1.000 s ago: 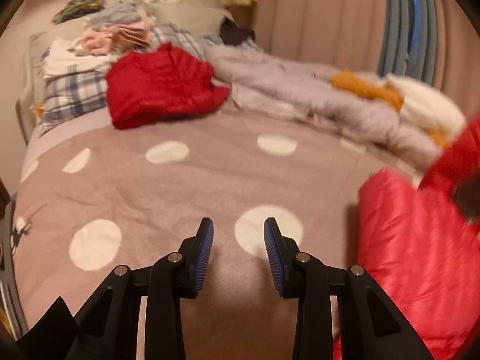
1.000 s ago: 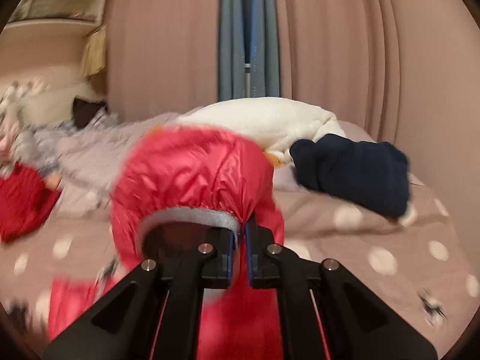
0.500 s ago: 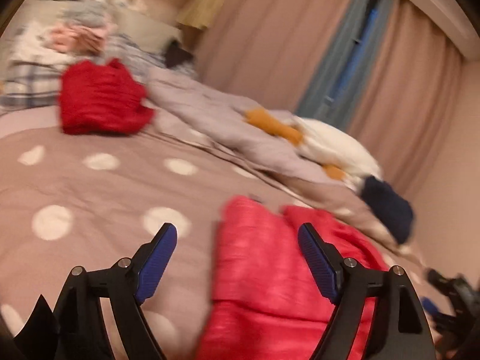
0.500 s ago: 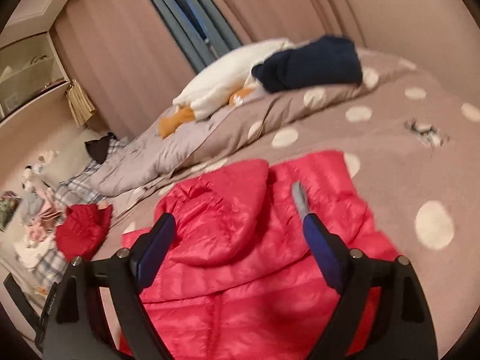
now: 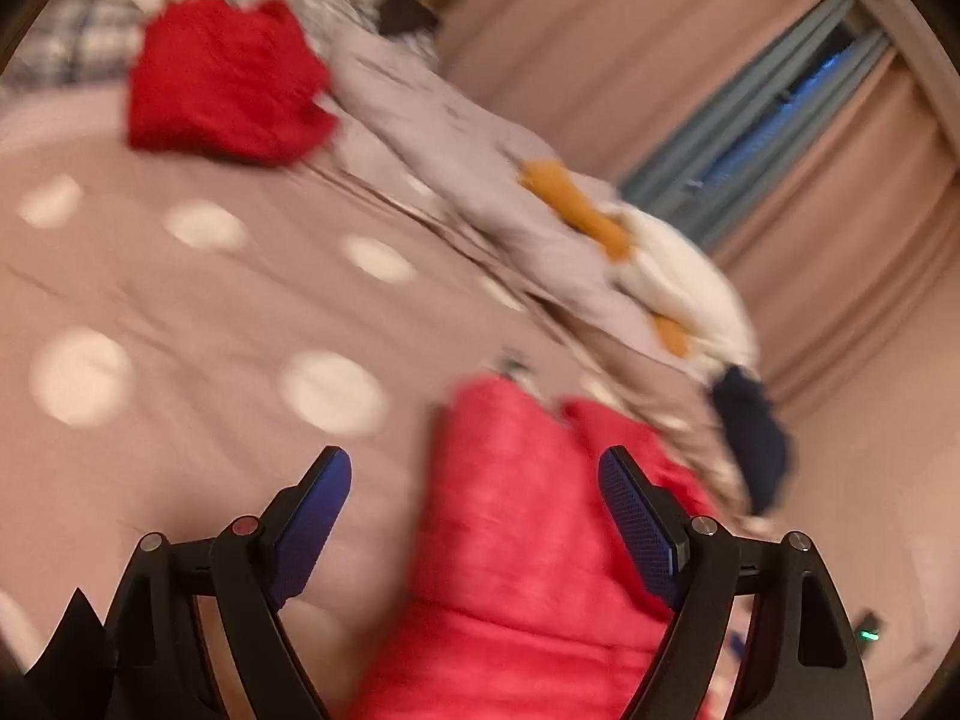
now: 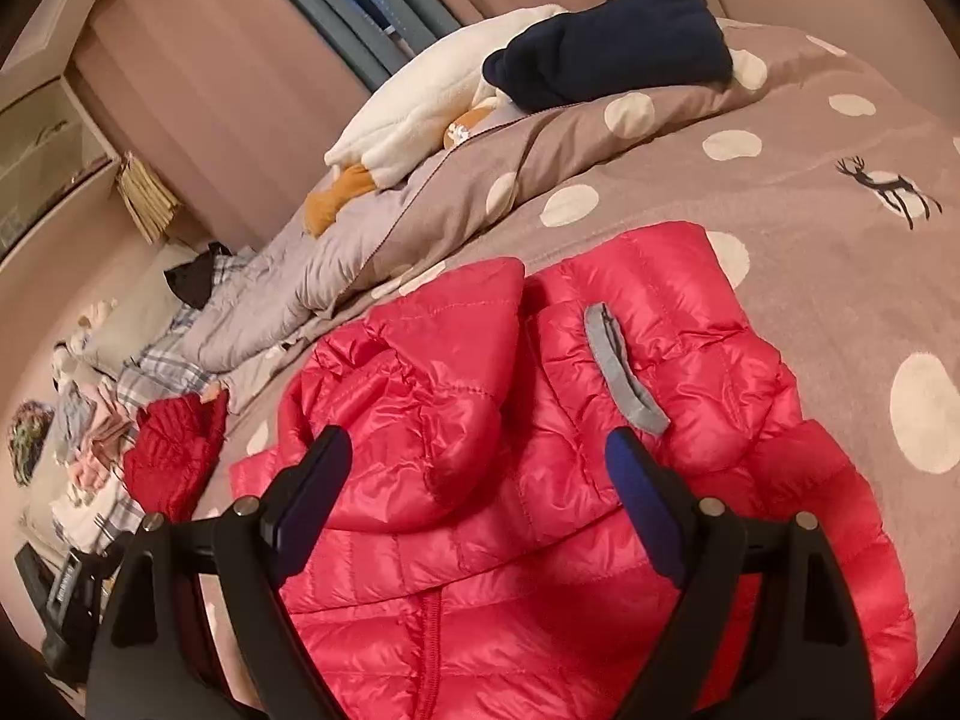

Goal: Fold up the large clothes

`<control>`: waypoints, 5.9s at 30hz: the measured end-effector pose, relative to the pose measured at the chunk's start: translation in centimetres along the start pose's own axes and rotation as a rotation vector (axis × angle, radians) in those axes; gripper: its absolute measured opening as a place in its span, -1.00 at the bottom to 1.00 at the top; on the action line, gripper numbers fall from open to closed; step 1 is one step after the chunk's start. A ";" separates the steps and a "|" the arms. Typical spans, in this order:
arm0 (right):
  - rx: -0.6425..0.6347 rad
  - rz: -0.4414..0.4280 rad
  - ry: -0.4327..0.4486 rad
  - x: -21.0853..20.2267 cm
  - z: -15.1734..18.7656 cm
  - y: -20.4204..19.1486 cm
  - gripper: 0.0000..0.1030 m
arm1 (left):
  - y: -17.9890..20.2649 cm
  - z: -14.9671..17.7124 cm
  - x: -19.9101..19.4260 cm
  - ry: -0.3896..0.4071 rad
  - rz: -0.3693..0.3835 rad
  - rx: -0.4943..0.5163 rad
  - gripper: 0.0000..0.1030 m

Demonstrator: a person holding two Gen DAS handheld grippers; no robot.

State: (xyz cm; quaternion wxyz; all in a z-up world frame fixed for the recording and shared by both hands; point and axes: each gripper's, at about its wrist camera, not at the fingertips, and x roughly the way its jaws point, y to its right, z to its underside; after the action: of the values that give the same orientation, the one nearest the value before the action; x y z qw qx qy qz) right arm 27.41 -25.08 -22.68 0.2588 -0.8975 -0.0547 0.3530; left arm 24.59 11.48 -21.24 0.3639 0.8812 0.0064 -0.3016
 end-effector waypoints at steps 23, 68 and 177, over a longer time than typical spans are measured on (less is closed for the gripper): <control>-0.168 0.034 -0.109 2.9 1.7 -0.7 -0.78 | 12.1 9.5 13.9 -0.214 -0.067 0.417 -0.60; -0.074 0.206 0.218 -9.4 6.8 2.6 0.90 | 8.2 12.4 0.5 0.072 -0.217 0.540 0.86; -0.182 -0.061 0.247 -18.5 18.8 -3.0 -0.71 | -0.8 14.4 -11.0 0.119 0.054 0.092 -0.71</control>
State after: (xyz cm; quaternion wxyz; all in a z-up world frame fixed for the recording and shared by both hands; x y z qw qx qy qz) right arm 1.45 -19.72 -21.53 0.1920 -0.9517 -0.0815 0.2252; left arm 7.79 5.04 -23.77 0.3301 0.9132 -0.0097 -0.2388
